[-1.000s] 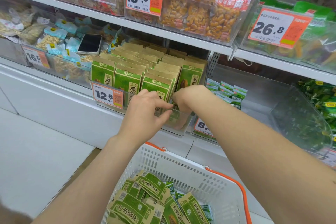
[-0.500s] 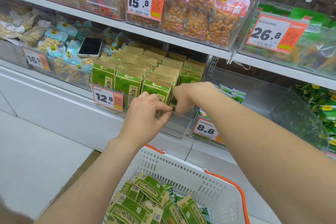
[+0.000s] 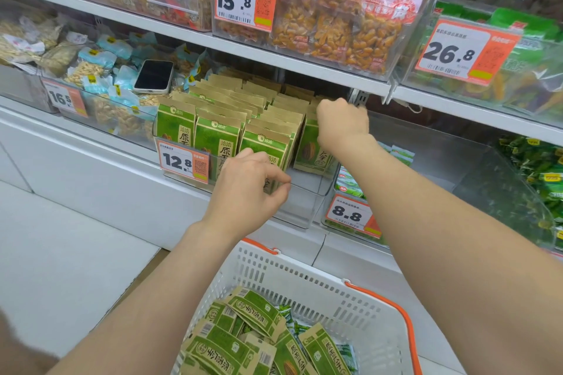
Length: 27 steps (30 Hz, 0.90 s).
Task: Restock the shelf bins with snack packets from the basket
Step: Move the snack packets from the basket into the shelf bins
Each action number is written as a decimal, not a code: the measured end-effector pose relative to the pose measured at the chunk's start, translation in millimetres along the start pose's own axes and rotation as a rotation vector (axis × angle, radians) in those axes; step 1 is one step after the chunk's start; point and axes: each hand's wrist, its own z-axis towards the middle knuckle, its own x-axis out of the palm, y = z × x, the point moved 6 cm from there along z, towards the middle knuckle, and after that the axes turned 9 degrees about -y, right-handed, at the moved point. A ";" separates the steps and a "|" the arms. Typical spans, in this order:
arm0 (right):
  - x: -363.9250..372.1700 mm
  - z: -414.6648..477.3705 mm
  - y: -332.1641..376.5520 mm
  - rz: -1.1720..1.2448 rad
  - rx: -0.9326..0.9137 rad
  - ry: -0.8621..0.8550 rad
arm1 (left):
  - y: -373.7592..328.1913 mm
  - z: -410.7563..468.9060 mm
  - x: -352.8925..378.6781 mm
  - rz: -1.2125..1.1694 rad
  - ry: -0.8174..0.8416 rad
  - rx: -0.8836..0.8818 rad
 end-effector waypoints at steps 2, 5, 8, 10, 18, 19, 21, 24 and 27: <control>2.2 3.5 -4.8 0.012 0.065 -0.036 | 0.6 -0.3 1.0 -0.006 -0.006 -0.002; 7.5 7.9 -8.2 0.022 0.117 -0.034 | 1.0 -0.8 2.2 -0.011 -0.009 -0.003; 13.8 11.8 -9.2 0.077 0.105 0.006 | 1.0 -1.3 2.3 -0.008 -0.012 0.002; 14.1 13.2 -9.6 0.115 0.092 0.012 | 0.9 -1.7 1.9 -0.009 -0.018 0.005; 9.2 1.6 -15.2 0.119 0.264 -0.079 | 1.7 -5.7 2.0 -0.008 -0.028 0.008; 7.6 -3.4 -15.7 0.126 0.289 -0.071 | 1.9 -7.1 2.3 -0.004 -0.028 0.008; 2.0 -18.0 -14.0 0.151 0.322 -0.062 | 1.7 -9.4 2.5 0.003 -0.028 0.005; -14.0 -47.7 -8.0 0.264 0.252 -0.251 | -4.7 -14.6 0.9 0.036 -0.043 0.014; -32.7 -96.8 6.5 0.685 -0.070 -0.579 | -15.6 -34.6 -9.9 0.109 -0.217 0.037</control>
